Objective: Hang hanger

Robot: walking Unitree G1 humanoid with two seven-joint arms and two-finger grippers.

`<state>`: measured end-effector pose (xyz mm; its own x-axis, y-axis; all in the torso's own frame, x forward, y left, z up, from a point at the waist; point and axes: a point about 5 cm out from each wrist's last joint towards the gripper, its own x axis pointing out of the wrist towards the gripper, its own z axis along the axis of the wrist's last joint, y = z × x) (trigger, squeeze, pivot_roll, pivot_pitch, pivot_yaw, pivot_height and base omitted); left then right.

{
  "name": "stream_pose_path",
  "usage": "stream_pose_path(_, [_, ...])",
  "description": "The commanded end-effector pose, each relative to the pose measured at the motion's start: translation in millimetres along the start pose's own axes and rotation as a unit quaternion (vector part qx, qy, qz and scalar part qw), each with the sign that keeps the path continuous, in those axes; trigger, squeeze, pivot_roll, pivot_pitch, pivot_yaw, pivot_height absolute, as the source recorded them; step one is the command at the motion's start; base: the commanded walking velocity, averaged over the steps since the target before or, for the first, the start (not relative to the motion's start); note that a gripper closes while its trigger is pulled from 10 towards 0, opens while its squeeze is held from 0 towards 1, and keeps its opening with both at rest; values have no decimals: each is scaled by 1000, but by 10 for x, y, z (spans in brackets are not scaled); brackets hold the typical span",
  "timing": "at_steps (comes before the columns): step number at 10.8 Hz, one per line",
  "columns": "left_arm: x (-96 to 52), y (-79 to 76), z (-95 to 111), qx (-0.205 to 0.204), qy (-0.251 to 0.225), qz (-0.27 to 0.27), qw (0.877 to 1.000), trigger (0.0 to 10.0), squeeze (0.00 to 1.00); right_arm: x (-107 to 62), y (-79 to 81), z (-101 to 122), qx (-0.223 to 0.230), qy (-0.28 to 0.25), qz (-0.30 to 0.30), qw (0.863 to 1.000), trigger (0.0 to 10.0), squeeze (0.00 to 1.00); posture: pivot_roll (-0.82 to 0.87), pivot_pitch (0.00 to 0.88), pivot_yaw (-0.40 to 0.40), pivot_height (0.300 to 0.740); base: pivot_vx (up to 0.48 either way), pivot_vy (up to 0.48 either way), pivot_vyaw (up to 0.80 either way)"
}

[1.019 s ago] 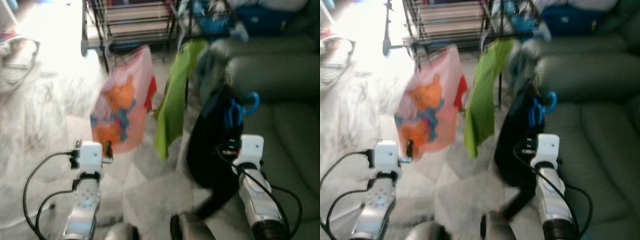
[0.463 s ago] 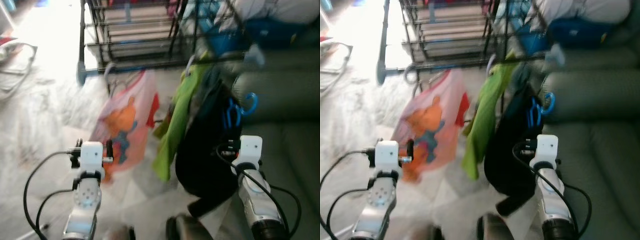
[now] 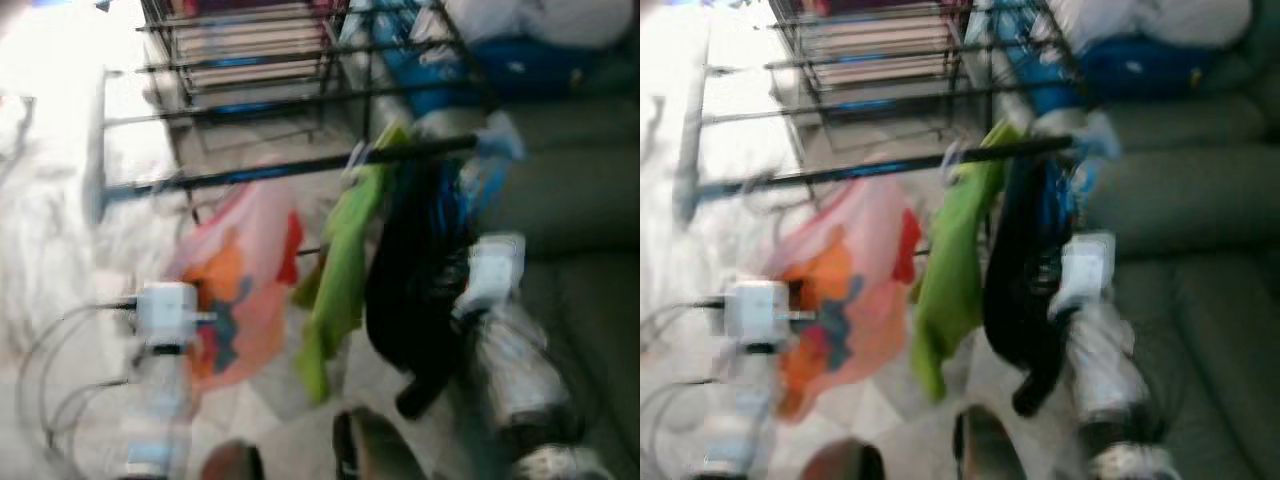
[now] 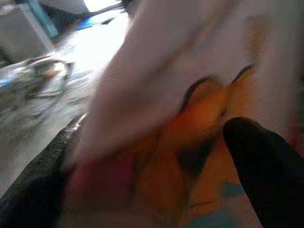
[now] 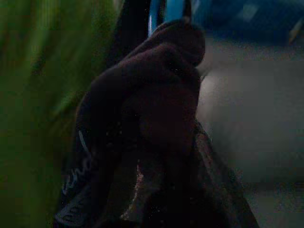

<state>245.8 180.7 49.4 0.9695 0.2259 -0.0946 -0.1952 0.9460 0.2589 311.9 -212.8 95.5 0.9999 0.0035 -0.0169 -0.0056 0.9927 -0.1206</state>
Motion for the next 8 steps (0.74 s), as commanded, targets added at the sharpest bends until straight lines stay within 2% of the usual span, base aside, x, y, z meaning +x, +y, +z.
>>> stream_pose_path(1, [-13,118,-42,15,6,20,1000,10000,0,64,20,254,-9,-67,7,998,10000,0,-24,171,-43,740,0,0,0])
stream_pose_path(3, [-33,139,-45,19,5,23,1000,10000,0,134,-12,413,-33,-95,16,995,10000,0,-16,178,-42,740,0,0,0])
stream_pose_path(5, [-35,139,-39,25,3,28,999,10000,0,93,25,338,-30,-88,27,995,10000,0,-15,182,-37,740,0,0,0])
stream_pose_path(7, [-31,137,-40,29,4,27,999,10000,0,54,135,319,-35,-91,58,994,10000,0,-19,183,-30,740,0,0,0])
stream_pose_path(8, [-22,131,-44,31,6,26,999,10000,0,109,223,361,-32,-90,90,991,10000,0,-18,183,-30,740,0,0,0])
